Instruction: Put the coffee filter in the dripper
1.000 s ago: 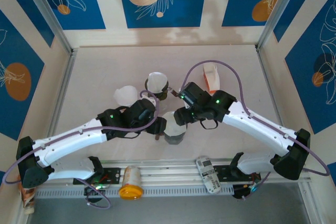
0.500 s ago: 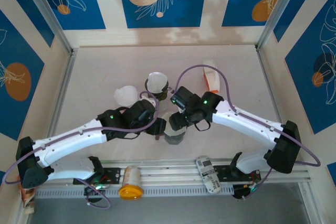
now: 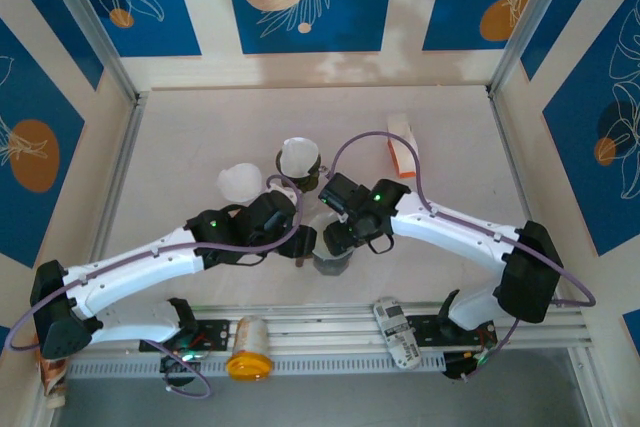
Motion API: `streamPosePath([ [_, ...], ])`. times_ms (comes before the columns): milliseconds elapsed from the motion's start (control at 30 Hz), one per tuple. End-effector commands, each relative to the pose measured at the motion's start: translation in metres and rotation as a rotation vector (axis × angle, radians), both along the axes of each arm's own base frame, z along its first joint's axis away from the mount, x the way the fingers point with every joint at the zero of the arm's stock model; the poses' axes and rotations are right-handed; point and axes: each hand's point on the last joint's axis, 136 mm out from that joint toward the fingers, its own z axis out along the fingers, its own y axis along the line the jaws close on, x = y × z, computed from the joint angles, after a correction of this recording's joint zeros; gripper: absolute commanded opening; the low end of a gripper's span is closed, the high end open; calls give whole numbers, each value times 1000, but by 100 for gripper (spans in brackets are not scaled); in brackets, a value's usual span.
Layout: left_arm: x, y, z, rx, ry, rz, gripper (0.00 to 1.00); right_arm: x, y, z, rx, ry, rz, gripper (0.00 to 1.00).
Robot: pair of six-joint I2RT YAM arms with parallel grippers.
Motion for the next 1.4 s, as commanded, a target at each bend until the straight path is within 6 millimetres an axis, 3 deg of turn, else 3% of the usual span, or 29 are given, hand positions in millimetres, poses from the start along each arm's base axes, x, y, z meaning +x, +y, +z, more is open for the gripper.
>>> streamPosePath([
  [0, -4, -3, -4, -8, 12, -10, 62, 0, -2, -9, -31, -6, 8, 68],
  [367, -4, -3, -5, -13, 16, -8, 62, 1, -5, -24, -76, 5, 2, 68],
  [600, -5, -4, -6, -14, 19, -11, 58, 2, -5, -22, -75, -1, -4, 68],
  [833, -6, -5, -6, -20, 24, -13, 55, 6, 3, 11, 32, -73, -4, 68],
  [1033, -5, -7, -6, -28, 26, -12, 54, 6, -3, 45, 114, -130, -27, 69],
  [1367, -6, -9, -8, -34, 33, -14, 53, 12, -36, 53, 110, -149, -136, 67],
])
